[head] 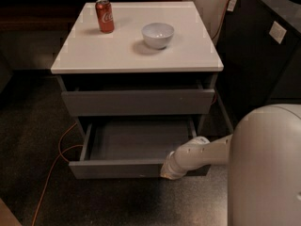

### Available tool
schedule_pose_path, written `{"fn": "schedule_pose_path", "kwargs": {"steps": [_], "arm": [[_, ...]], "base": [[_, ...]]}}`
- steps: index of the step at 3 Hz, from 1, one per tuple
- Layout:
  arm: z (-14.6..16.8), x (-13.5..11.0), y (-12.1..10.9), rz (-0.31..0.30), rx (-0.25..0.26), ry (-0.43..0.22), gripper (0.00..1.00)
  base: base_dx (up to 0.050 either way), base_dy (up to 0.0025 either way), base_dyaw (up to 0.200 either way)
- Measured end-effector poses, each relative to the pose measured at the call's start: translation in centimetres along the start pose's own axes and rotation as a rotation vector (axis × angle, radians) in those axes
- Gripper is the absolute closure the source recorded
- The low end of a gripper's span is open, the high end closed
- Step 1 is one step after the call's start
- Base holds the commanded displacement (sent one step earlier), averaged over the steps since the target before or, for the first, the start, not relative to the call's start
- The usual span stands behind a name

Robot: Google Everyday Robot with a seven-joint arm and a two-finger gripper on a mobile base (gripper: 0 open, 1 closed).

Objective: Close middle drawer

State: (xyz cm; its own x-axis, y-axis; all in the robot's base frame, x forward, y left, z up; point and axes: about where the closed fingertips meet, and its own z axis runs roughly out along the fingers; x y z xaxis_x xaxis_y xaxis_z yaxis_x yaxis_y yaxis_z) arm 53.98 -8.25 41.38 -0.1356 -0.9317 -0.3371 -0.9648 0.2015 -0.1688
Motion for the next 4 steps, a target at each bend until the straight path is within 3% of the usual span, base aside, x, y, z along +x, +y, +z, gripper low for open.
{"fn": "schedule_pose_path", "kwargs": {"steps": [4], "arm": [[2.2, 0.1, -8.8, -0.016, 0.160, -0.023, 1.00]], "base": [[0.000, 0.00000, 0.000]]}}
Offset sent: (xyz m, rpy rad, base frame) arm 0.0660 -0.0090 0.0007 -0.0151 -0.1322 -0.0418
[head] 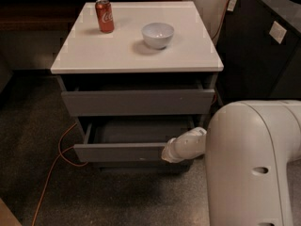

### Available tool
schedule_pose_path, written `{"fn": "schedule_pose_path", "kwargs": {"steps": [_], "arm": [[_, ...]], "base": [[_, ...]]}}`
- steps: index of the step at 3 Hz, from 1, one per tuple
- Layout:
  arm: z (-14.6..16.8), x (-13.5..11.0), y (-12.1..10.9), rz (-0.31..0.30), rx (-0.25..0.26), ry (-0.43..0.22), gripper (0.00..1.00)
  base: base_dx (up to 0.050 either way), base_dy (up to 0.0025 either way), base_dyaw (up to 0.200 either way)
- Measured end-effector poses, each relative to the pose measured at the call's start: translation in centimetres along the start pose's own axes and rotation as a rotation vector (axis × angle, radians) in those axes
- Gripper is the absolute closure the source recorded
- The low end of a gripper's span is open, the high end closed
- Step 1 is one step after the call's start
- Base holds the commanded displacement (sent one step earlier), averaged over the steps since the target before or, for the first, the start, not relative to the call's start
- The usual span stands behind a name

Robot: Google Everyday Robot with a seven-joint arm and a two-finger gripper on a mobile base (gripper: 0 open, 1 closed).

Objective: Close middle drawer

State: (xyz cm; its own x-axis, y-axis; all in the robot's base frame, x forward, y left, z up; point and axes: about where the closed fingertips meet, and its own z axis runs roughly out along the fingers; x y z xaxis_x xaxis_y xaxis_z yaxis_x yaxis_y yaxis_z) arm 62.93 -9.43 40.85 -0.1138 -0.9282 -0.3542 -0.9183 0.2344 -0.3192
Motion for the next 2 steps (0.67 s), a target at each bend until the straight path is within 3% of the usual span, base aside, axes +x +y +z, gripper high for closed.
{"fn": "schedule_pose_path", "kwargs": {"steps": [2], "arm": [[0.5, 0.0, -3.6, -0.007, 0.064, -0.001, 1.00]], "base": [[0.000, 0.00000, 0.000]]}}
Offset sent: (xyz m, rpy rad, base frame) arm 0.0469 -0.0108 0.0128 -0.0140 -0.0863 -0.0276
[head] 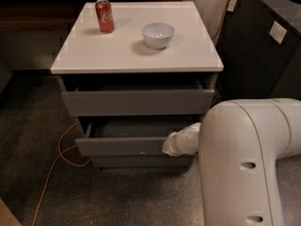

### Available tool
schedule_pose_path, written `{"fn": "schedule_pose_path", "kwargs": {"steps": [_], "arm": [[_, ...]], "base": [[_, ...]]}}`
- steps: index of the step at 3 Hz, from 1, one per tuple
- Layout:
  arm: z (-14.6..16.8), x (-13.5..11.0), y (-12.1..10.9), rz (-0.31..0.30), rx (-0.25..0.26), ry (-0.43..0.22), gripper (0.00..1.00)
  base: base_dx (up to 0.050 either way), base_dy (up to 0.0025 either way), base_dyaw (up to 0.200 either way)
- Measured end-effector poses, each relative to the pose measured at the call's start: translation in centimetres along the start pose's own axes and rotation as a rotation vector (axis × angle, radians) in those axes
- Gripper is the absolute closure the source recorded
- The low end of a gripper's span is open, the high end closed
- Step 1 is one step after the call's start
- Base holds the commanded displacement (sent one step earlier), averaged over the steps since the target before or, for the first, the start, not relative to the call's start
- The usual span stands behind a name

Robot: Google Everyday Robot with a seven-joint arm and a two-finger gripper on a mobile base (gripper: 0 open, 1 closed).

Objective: Close middle drawer

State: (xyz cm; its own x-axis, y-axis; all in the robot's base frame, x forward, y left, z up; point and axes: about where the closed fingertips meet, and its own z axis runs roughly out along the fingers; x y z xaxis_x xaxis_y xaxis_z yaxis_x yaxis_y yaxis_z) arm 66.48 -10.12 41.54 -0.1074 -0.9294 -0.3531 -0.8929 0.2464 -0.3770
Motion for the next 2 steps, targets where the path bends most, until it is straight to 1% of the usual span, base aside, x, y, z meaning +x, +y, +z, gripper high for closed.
{"fn": "schedule_pose_path", "kwargs": {"steps": [2], "arm": [[0.74, 0.42, -1.86, 0.008, 0.034, -0.002, 1.00]], "base": [[0.000, 0.00000, 0.000]]}}
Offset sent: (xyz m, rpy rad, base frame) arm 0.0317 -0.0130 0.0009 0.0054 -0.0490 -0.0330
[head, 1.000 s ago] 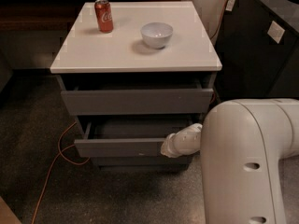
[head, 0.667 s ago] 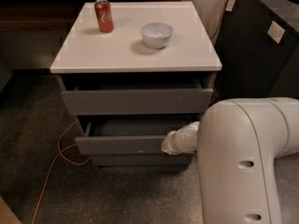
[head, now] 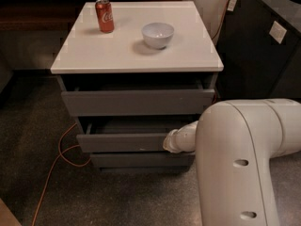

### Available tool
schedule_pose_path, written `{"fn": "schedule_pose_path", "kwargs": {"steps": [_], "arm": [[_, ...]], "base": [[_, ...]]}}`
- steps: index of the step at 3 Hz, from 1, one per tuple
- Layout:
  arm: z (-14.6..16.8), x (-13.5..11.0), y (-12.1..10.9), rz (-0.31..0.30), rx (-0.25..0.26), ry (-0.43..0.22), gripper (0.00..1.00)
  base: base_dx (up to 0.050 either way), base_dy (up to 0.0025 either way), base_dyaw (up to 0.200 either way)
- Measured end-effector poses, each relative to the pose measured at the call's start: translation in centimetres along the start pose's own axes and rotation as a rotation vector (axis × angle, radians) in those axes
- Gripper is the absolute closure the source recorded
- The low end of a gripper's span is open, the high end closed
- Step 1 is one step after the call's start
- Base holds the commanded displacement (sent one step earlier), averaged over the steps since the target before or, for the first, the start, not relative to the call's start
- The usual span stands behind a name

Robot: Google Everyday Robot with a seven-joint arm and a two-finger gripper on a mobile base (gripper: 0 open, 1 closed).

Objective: Close middle drawer

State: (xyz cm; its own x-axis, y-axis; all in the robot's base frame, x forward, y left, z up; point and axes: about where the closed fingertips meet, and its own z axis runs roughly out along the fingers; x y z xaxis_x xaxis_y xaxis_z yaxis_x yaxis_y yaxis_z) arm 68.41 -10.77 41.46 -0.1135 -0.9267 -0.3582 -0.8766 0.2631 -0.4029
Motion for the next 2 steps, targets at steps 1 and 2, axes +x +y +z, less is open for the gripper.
{"fn": "schedule_pose_path", "kwargs": {"steps": [1, 2], "arm": [[0.3, 0.3, -1.0, 0.006, 0.016, 0.004, 1.00], [0.6, 0.6, -2.7, 0.011, 0.043, 0.010, 1.00]], "base": [[0.000, 0.00000, 0.000], [0.000, 0.00000, 0.000]]}}
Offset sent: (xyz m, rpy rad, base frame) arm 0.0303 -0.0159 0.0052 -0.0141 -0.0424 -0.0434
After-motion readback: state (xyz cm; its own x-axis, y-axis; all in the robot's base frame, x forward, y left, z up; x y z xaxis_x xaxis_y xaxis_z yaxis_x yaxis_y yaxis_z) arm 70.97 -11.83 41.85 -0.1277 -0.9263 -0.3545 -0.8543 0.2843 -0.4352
